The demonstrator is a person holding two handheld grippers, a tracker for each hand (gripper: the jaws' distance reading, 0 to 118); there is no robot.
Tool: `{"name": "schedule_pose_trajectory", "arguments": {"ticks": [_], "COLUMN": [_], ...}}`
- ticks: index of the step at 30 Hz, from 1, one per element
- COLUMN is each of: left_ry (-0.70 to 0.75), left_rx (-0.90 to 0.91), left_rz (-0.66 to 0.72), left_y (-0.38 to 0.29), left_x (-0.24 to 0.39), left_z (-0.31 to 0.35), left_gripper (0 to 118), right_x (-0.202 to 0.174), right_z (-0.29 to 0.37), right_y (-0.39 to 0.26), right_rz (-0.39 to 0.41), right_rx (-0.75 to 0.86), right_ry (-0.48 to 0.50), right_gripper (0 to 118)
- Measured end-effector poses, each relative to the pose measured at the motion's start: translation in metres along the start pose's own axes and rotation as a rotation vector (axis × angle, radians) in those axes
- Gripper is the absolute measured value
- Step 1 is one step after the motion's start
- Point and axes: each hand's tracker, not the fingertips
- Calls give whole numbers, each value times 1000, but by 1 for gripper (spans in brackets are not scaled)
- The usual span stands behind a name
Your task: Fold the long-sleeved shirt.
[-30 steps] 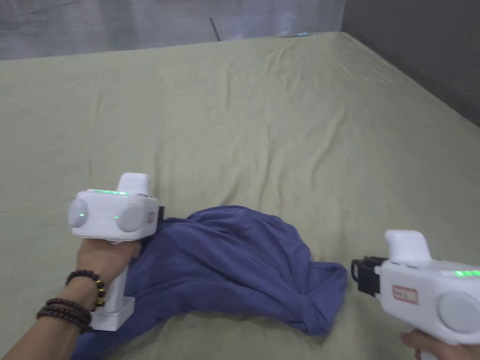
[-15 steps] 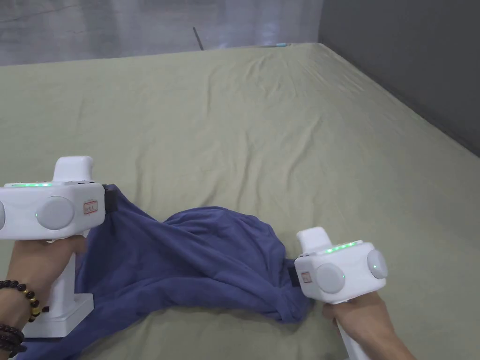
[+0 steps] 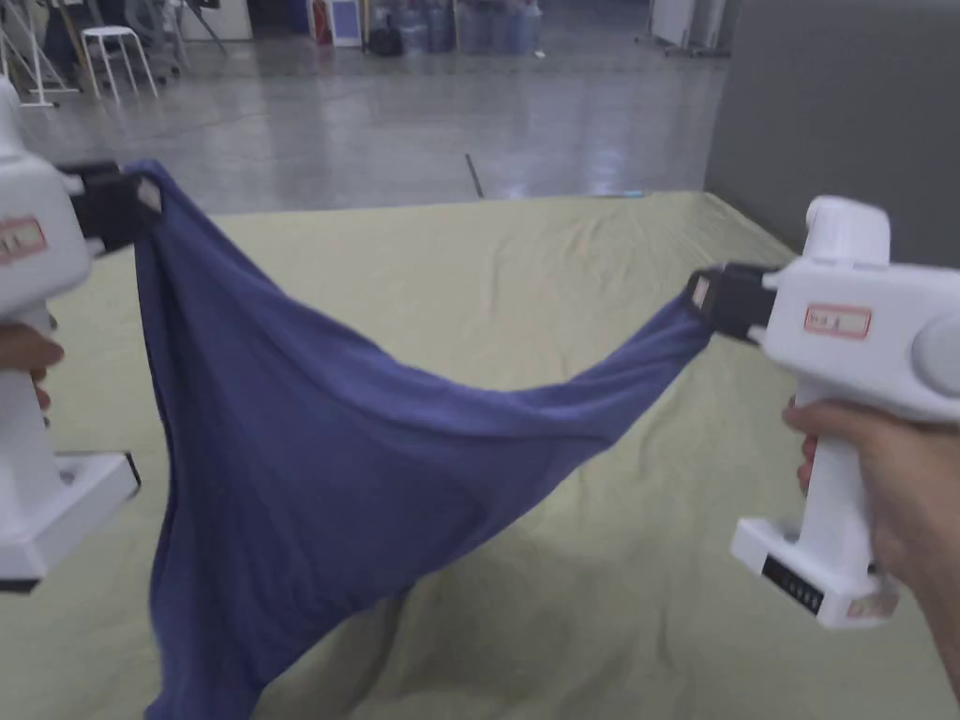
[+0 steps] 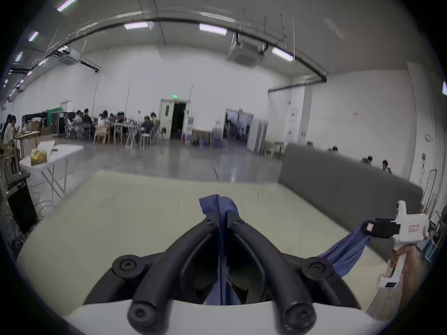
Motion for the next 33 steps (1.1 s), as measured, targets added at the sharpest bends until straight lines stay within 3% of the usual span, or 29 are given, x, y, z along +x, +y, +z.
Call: {"name": "schedule_pose_trajectory", "arguments": {"ticks": [3,11,14,20,24,27,33], "left_ry": [48,104,136,214,198,204,200], "left_rx": [81,169,181,227,248,220,59], "left_rz": [-33,22,25,-11,27,21,49], "left_y": [75,199,228,282,290,264,113], "left_x": [5,71,81,74,92,90,64], "left_z": [1,65,100,158,171,178,193], "left_gripper": [1,1,1,1,1,1,1], "right_x": [-22,-46,-42,-54,-56,-50,-15], "right_z": [-14,-104,-136,-155,-158,-162,-217], "right_y": [56,198,239,313,345,332,235], "right_rz": [85,125,72,92,112,113,101], "right_rx": [82,116,130,297,302,294,105], "right_ry": [-31,-83,-91,-122,-146,-155,-165], "right_gripper": [5,5,5,5,5,5,5]}}
